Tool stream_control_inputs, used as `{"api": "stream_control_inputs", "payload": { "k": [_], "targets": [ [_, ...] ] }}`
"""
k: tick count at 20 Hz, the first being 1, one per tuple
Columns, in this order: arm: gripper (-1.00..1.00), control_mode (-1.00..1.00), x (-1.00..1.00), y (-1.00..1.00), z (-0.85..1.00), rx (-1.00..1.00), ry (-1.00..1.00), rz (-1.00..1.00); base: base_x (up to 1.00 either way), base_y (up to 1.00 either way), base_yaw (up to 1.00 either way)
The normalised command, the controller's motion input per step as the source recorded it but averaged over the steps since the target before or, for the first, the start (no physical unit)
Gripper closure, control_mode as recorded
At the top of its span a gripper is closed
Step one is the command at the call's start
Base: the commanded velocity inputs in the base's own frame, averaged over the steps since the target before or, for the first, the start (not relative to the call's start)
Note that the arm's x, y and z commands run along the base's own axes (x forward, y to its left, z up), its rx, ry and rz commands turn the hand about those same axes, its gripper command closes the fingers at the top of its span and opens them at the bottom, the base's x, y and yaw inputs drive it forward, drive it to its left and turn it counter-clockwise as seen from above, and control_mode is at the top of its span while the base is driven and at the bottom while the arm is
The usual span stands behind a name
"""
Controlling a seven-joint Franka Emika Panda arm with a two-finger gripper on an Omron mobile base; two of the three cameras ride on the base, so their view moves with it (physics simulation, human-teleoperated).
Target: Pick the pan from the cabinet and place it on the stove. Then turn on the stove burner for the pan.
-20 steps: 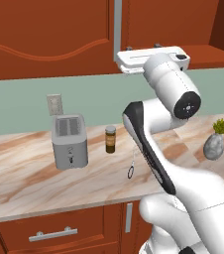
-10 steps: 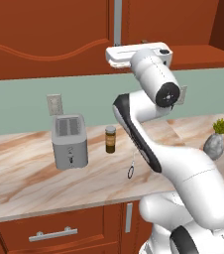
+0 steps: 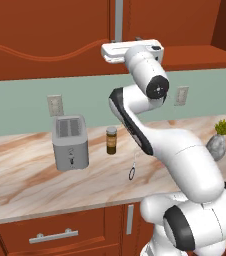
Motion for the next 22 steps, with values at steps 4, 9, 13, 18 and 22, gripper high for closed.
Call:
{"api": "stream_control_inputs", "payload": {
  "k": [4,9,13,18,22],
  "targets": [
    [-1.0,-1.0,0.47,0.0,-0.01,0.0,0.0,0.0,0.0,0.0,0.0],
    [-1.0,-1.0,0.46,0.12,-0.03,0.0,0.0,0.0,0.0,0.0,0.0],
    [-1.0,-1.0,0.36,0.17,-0.02,0.0,0.0,0.0,0.0,0.0,0.0],
    [-1.0,-1.0,0.34,0.17,-0.03,0.0,0.0,0.0,0.0,0.0,0.0],
    [1.0,-1.0,0.4,0.23,-0.03,0.0,0.0,0.0,0.0,0.0,0.0]
  ]
}}
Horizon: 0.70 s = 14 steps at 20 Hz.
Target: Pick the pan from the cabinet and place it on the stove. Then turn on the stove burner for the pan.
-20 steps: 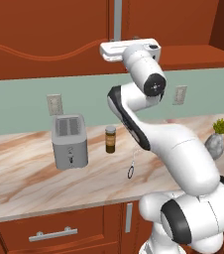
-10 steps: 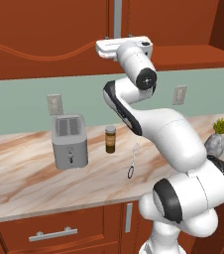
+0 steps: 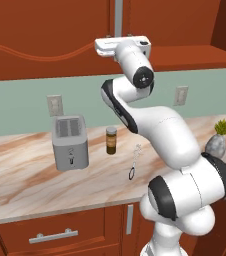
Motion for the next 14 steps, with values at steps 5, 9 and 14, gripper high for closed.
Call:
{"api": "stream_control_inputs", "payload": {
  "k": [5,9,14],
  "targets": [
    [1.0,-1.0,0.37,0.25,-0.04,0.0,0.0,0.0,0.0,0.0,0.0],
    [1.0,-1.0,0.42,0.29,-0.06,0.0,0.0,0.0,0.0,0.0,0.0],
    [1.0,-1.0,0.46,0.26,-0.08,0.0,0.0,0.0,0.0,0.0,0.0]
  ]
}}
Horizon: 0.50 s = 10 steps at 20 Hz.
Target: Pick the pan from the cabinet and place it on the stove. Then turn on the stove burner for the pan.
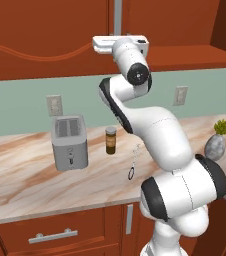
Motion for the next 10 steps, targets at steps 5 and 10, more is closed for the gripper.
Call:
{"api": "stream_control_inputs", "payload": {
  "k": [5,10],
  "targets": [
    [1.0,-1.0,0.43,0.22,-0.11,-0.01,0.0,0.0,0.0,0.0,0.0],
    [1.0,-1.0,0.45,0.27,-0.14,-0.03,0.0,0.0,0.0,0.0,0.0]
  ]
}}
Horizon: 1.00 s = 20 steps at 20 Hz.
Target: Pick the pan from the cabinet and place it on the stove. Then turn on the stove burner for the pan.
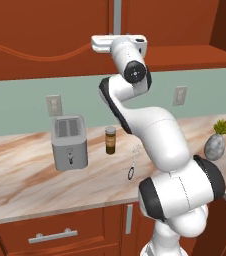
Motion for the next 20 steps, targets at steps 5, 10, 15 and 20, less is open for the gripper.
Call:
{"api": "stream_control_inputs", "payload": {
  "k": [5,10,15,20],
  "targets": [
    [1.0,-1.0,0.48,0.3,-0.14,-0.01,0.0,-0.03,0.0,0.0,0.0],
    [1.0,-1.0,0.48,0.37,-0.17,0.0,0.0,-0.07,0.0,0.0,0.0],
    [1.0,-1.0,0.44,0.41,-0.18,0.0,0.0,-0.13,0.0,0.0,0.0],
    [1.0,-1.0,0.24,0.03,-0.01,0.0,0.03,-0.09,0.0,0.0,0.0]
  ]
}}
